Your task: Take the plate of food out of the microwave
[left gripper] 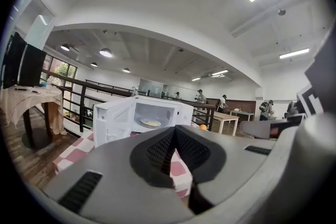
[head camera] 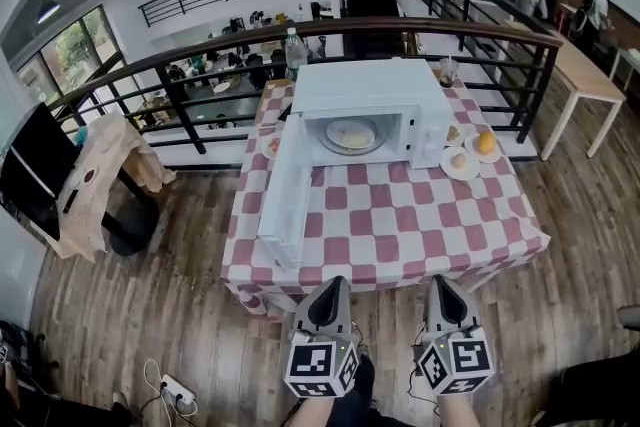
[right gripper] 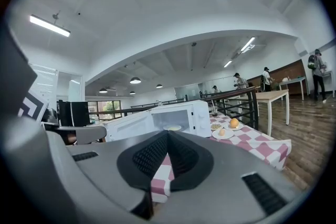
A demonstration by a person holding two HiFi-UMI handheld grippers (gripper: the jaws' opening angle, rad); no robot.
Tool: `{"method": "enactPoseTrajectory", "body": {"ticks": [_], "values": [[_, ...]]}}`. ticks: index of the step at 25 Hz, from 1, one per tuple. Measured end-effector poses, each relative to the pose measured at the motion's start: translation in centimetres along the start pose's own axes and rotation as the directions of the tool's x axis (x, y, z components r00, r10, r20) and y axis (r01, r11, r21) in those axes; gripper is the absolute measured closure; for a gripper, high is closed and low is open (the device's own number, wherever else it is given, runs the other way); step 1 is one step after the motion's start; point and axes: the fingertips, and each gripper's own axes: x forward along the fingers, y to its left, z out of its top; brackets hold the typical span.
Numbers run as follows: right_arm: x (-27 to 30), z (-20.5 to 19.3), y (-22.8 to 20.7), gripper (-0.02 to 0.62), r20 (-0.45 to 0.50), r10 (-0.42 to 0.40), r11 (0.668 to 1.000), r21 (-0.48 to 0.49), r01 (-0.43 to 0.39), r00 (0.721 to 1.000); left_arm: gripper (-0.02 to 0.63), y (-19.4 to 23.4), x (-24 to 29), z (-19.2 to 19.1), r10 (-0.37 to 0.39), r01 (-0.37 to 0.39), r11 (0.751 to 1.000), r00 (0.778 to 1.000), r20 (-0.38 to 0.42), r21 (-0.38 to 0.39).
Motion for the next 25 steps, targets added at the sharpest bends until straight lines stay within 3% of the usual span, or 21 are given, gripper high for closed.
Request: {"method": "enactPoseTrajectory", "body": {"ticks": [25], "values": [[18.5, 2.7, -1.8, 0.604, -0.019, -0.030, 0.999, -0.014, 0.030, 0.999, 0.586, 7.3, 16.7, 3.0, -0.047, 0.047, 0.998, 0.999, -0.003, -0.028]]}}
